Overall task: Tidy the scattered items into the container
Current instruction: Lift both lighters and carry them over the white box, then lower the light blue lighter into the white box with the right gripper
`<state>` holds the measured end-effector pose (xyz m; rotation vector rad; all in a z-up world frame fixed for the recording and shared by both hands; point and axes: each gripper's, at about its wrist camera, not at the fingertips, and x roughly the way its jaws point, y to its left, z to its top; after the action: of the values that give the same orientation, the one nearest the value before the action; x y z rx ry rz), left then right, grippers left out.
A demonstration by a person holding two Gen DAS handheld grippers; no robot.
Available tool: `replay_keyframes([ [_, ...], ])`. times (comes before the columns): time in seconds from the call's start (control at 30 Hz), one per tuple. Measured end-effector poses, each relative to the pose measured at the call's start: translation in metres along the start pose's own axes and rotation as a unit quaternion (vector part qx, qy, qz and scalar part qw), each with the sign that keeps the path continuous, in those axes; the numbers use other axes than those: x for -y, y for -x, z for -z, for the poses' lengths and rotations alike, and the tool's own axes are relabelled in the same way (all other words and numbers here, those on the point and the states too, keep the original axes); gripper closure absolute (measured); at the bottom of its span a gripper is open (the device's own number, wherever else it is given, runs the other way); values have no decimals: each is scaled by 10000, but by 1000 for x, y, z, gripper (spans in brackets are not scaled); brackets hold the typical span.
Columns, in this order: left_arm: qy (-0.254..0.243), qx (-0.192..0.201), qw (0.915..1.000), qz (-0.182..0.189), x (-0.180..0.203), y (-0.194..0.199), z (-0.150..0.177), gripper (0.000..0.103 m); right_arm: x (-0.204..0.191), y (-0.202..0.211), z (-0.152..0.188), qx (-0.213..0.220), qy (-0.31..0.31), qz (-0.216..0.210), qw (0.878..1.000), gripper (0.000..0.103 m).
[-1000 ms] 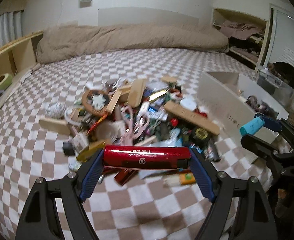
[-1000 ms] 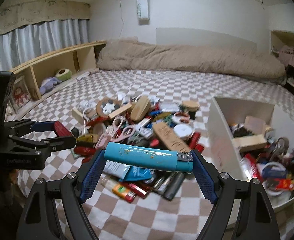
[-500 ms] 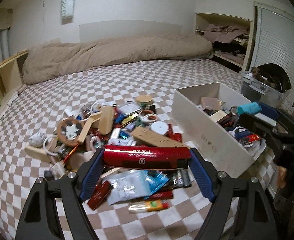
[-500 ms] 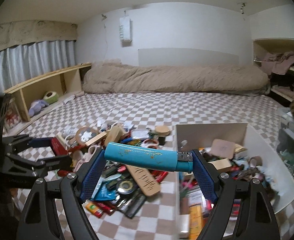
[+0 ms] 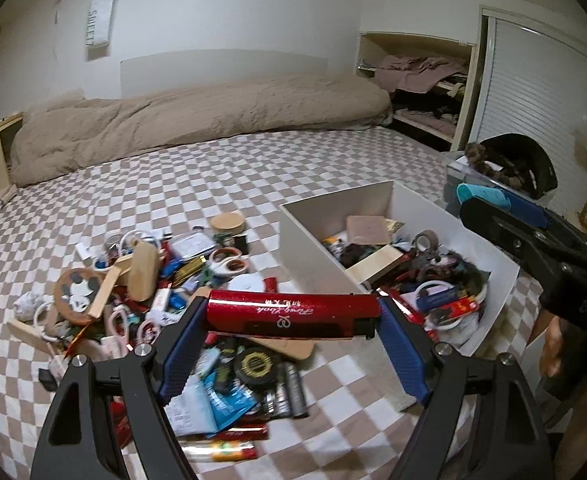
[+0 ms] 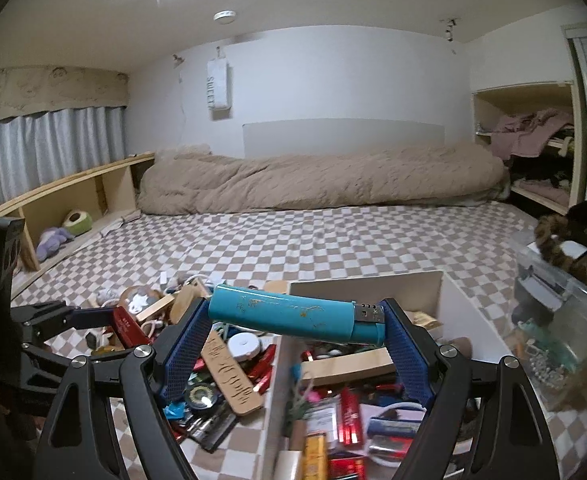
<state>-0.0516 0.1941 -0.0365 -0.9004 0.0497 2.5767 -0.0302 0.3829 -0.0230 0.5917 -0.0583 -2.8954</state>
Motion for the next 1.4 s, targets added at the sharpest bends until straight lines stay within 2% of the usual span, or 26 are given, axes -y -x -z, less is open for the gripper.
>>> replay_keyframes([
  [0.43, -55, -61, 9996, 280, 31, -25, -12, 20, 54, 6, 5, 39, -534, 398, 9978, 19],
  [0.8, -202, -161, 9987, 437, 55, -40, -14, 20, 100, 2, 22, -196, -1033, 667, 9922, 19],
  [1.03, -96, -291, 9980, 558, 62, -52, -14, 20, 109, -17, 43, -761, -1019, 762, 9890, 19],
  [1.4, 73, -449, 9975, 542, 58, -64, -9, 20, 96, -66, 64, -1621, -548, 821, 9818, 19],
])
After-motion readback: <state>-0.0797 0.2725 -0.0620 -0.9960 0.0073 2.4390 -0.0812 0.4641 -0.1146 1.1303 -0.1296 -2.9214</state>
